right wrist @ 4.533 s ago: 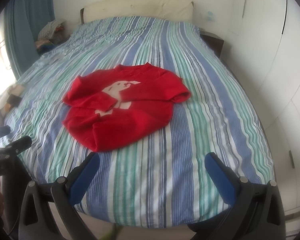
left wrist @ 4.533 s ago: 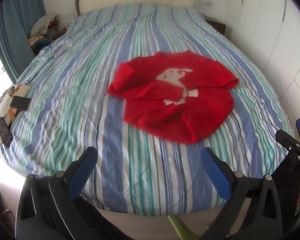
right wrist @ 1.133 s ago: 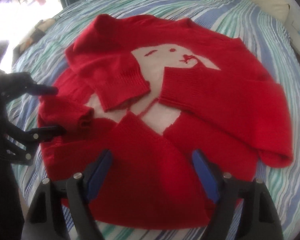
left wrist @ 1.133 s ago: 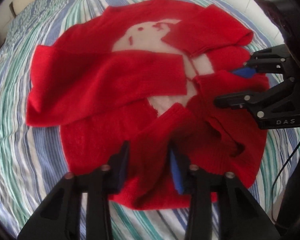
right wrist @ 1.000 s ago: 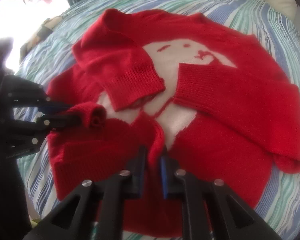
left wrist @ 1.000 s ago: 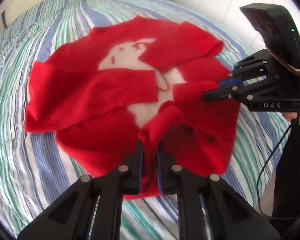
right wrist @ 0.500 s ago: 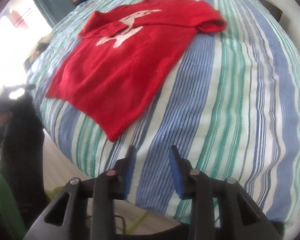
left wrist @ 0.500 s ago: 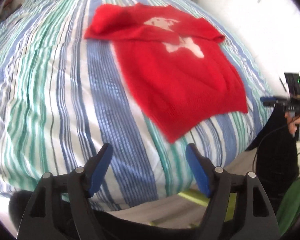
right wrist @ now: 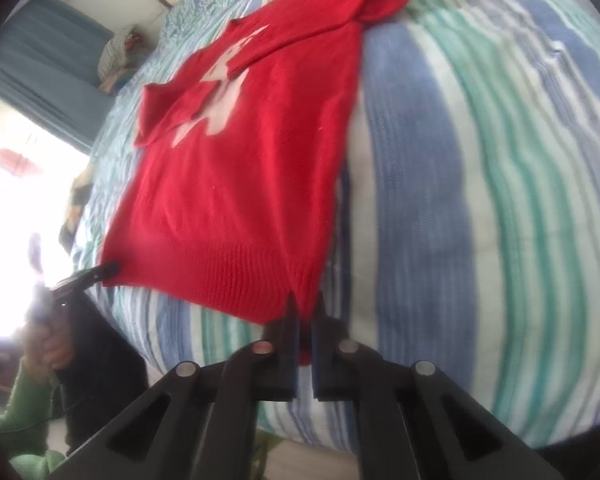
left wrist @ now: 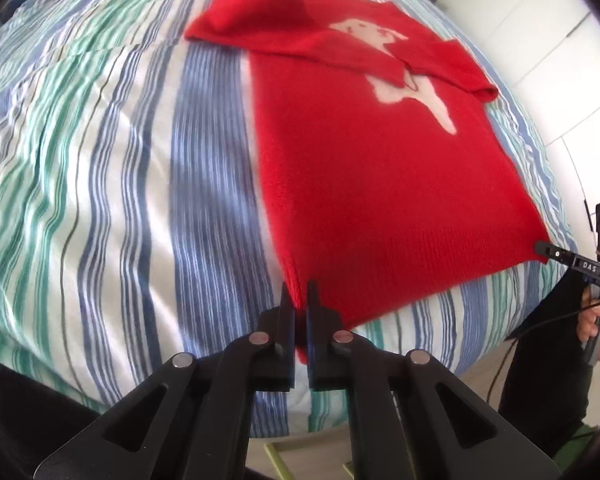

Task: Fold small clothes

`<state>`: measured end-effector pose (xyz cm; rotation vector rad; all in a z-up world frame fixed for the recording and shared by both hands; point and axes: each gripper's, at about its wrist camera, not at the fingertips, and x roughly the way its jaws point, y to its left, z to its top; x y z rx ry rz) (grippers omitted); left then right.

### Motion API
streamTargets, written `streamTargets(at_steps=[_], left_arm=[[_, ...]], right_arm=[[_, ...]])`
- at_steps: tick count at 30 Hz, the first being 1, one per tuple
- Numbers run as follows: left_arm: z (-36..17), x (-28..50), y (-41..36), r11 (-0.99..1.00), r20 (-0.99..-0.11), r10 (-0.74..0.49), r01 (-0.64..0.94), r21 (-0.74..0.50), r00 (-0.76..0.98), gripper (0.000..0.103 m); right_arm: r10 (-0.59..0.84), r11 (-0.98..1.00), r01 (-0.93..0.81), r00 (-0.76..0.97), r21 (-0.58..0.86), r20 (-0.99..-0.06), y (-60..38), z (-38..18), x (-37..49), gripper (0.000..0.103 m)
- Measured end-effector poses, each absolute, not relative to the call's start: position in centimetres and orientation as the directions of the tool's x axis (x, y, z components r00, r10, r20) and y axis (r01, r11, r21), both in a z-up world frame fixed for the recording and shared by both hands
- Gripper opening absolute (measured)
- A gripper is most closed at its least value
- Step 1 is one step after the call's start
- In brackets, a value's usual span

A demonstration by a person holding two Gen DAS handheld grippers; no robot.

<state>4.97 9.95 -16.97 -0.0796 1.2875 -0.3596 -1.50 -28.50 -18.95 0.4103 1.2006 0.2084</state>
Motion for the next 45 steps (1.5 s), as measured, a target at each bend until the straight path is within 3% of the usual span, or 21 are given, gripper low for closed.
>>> streamTargets(at_steps=[5, 9, 12, 13, 14, 16, 19, 23, 27, 32, 33, 39, 45], left_arm=[[-19.9, 5.3, 7.5, 0.968, -0.955, -0.172, 0.223, -0.118, 0.243, 0.003], [-19.2, 4.8, 7.3, 0.968, -0.949, -0.171, 0.224, -0.112, 0.265, 0.008], [-18.3, 4.2, 8.4, 0.966, -0.942, -0.208, 0.205, -0.156, 0.263, 0.038], [-17.6, 4.1, 9.2, 0.967, -0.940, -0.216, 0.190, -0.169, 0.263, 0.056], [-17.0, 3.9, 9.9, 0.969, -0.937, -0.219, 0.175, -0.175, 0.271, 0.067], [-15.5, 3.9, 11.4, 0.973, -0.931, -0.214, 0.147, -0.177, 0.297, 0.071], [-13.3, 5.1, 14.6, 0.976, -0.907, -0.219, 0.087, -0.202, 0.360, 0.079], [-11.5, 10.4, 17.4, 0.994, -0.859, -0.100, 0.003, -0.113, 0.502, 0.096], [-13.8, 18.3, 19.2, 0.999, -0.829, 0.024, -0.052, -0.007, 0.559, 0.097], [-19.3, 25.2, 21.8, 0.998, -0.879, 0.057, -0.049, 0.039, 0.474, 0.099], [-20.5, 25.8, 22.1, 0.999, -0.891, 0.046, -0.037, 0.032, 0.451, 0.103], [-21.0, 23.6, 23.0, 1.000, -0.818, -0.001, -0.014, -0.011, 0.576, 0.103], [-21.0, 24.1, 22.3, 0.999, -0.821, 0.038, -0.011, 0.038, 0.570, 0.103]], right_arm=[[0.262, 0.949, 0.097, 0.291, 0.301, -0.920, -29.2, -22.7, -0.8, 0.002], [0.173, 0.978, 0.056, 0.334, 0.202, -0.927, -27.4, -21.9, 0.1, 0.004], [0.185, 0.977, 0.037, 0.358, 0.212, -0.915, -27.4, -21.7, -0.7, 0.012], [0.203, 0.972, 0.041, 0.360, 0.233, -0.911, -27.7, -21.5, -1.0, 0.022], [0.220, 0.966, 0.051, 0.360, 0.254, -0.907, -28.0, -21.3, -1.2, 0.036], [0.231, 0.960, 0.063, 0.369, 0.272, -0.900, -28.0, -20.5, -1.9, 0.054], [0.180, 0.972, 0.066, 0.403, 0.224, -0.897, -28.0, -18.8, -3.1, 0.057], [0.079, 0.980, 0.122, 0.493, 0.159, -0.867, -28.6, -16.4, -4.5, 0.063], [0.013, 0.981, 0.156, 0.540, 0.114, -0.842, -28.4, -15.3, -4.7, 0.065], [-0.022, 0.988, 0.141, 0.539, 0.064, -0.842, -26.5, -15.4, -4.4, 0.065], [-0.029, 0.988, 0.143, 0.535, 0.057, -0.844, -26.1, -15.5, -4.4, 0.065], [-0.049, 0.981, 0.189, 0.484, 0.050, -0.874, -25.1, -16.3, -3.8, 0.065], [-0.099, 0.971, 0.238, 0.436, 0.008, -0.894, -25.0, -16.1, -3.6, 0.065]])
